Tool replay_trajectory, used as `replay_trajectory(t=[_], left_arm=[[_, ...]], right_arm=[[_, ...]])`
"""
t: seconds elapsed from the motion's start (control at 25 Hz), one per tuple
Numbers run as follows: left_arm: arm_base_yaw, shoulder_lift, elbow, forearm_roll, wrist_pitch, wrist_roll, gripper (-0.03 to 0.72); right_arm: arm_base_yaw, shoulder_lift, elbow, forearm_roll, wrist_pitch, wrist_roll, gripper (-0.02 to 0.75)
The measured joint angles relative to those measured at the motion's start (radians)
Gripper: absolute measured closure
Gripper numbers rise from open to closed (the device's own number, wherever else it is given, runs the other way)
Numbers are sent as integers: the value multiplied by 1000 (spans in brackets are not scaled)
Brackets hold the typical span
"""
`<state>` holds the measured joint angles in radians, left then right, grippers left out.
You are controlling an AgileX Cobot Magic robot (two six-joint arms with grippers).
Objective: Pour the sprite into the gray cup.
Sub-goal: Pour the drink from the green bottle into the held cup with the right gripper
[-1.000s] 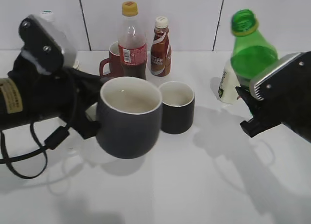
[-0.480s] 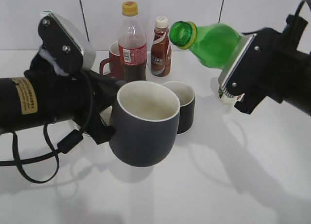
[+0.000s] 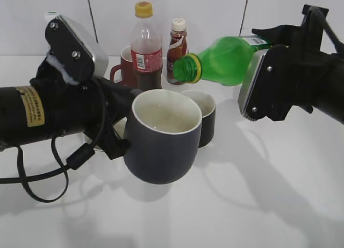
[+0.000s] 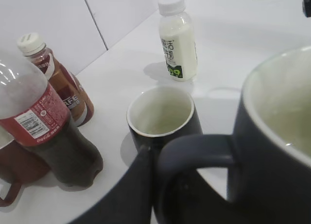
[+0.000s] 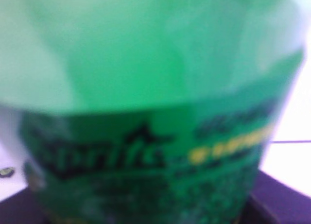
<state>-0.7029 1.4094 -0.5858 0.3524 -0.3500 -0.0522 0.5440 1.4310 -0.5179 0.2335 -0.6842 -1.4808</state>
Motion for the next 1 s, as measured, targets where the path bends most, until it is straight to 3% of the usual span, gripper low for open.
replay_trajectory(t=[1.0], left_arm=[[0, 0, 0, -3, 0, 0, 634]], right_arm=[[0, 0, -9, -6, -32, -155, 315]])
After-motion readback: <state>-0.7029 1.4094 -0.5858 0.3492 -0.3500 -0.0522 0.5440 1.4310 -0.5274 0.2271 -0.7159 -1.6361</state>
